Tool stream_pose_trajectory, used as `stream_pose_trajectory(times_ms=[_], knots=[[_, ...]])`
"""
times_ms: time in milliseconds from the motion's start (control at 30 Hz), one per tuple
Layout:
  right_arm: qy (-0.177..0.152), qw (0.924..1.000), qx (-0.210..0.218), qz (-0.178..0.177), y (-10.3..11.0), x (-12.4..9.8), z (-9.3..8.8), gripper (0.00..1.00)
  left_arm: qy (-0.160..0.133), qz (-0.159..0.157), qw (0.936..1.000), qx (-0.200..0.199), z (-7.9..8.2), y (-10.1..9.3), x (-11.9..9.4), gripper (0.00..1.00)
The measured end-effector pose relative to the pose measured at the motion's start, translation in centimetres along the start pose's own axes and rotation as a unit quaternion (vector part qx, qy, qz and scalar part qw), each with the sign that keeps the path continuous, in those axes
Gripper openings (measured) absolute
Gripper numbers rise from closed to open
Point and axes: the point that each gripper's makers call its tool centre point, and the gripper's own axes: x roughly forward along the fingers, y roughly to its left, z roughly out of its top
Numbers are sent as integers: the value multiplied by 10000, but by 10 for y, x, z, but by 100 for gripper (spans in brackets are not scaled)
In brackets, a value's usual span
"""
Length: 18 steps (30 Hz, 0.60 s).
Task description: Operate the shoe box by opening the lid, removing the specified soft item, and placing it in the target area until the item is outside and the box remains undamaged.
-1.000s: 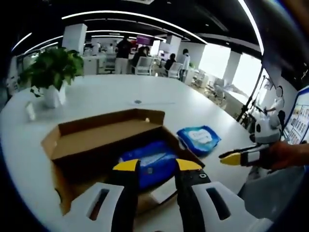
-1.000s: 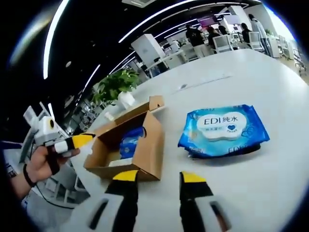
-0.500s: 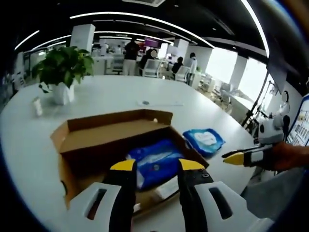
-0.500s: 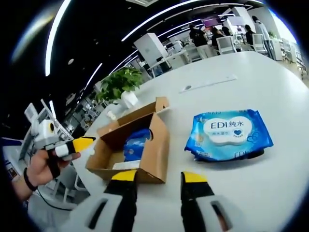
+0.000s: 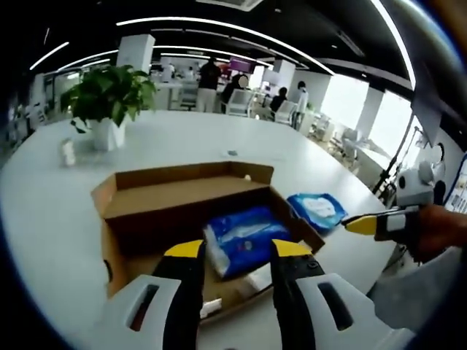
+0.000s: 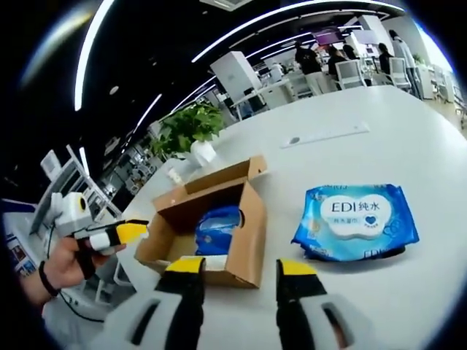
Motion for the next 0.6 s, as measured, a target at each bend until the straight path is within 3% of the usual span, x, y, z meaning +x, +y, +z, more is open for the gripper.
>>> stream_pose_trajectory(times_ms=[433,600], knots=[[232,9990,-287,232,12,9,1,41,43,-125,9998,125,-1,-6,1,38],[303,9982,-412,305,17,15,7,41,-6,-124,9999,-58,-1,-3,-1,37]])
